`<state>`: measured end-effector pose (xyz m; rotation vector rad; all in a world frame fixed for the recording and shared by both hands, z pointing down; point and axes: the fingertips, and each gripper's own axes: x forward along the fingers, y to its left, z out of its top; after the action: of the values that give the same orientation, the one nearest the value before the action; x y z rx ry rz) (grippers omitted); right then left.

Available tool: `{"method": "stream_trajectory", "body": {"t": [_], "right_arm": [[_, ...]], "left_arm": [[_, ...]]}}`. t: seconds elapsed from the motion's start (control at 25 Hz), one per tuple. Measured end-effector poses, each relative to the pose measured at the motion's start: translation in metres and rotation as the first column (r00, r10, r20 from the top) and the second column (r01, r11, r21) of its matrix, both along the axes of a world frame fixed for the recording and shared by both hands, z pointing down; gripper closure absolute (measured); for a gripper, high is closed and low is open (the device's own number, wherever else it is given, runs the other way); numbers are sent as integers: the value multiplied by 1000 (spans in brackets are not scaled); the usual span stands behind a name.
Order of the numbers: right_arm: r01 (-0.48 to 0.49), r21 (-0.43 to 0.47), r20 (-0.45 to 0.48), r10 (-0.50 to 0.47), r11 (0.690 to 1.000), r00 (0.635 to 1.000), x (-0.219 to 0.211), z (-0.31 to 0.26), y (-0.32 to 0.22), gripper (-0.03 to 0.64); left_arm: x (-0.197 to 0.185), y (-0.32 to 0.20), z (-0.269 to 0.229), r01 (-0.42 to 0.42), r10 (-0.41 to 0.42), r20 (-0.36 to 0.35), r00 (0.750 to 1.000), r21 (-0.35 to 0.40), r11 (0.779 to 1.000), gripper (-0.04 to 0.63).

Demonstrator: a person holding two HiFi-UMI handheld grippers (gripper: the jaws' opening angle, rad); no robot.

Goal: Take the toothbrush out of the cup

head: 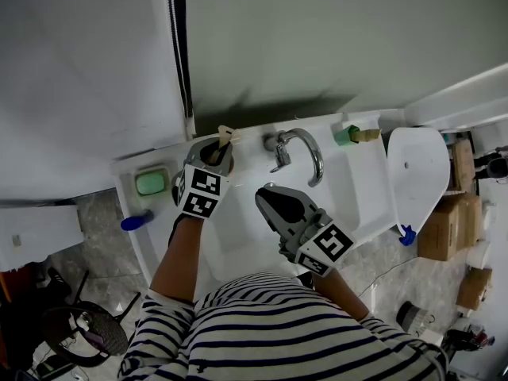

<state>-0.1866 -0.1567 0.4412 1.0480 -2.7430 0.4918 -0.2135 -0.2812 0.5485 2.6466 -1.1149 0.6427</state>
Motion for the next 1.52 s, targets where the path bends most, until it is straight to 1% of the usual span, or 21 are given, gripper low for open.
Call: {"method": "stream_trajectory", "body": {"t": [0.16, 0.28, 0.56, 0.96, 1.2, 1.52], "right_arm": [[-3, 7, -3, 3, 1000, 1000, 2, -2, 2, 607], [-1, 22, -4, 1, 1000, 1000, 3, -5, 5, 607], [0, 50, 5, 0, 999, 1000, -3, -18, 16, 607], [-3, 92, 14, 2, 996, 1000, -7, -36, 33, 607], [-8, 118, 16, 6, 993, 1000, -7, -47, 46, 607], [-16, 144, 29, 12, 989, 1000, -11, -55, 64, 607]], "left_arm": [[0, 0, -7, 14, -14, -39, 999, 4, 1000, 558], [-1, 2, -16, 19, -18, -55, 998, 12, 1000, 560], [-8, 9, -48, 38, -32, -124, 992, 44, 998, 565], [-15, 22, -77, 46, -32, -159, 987, 85, 995, 566], [-16, 36, -105, 47, -21, -184, 983, 136, 990, 566], [-23, 59, -152, 49, 1, -213, 977, 231, 972, 566]]}}
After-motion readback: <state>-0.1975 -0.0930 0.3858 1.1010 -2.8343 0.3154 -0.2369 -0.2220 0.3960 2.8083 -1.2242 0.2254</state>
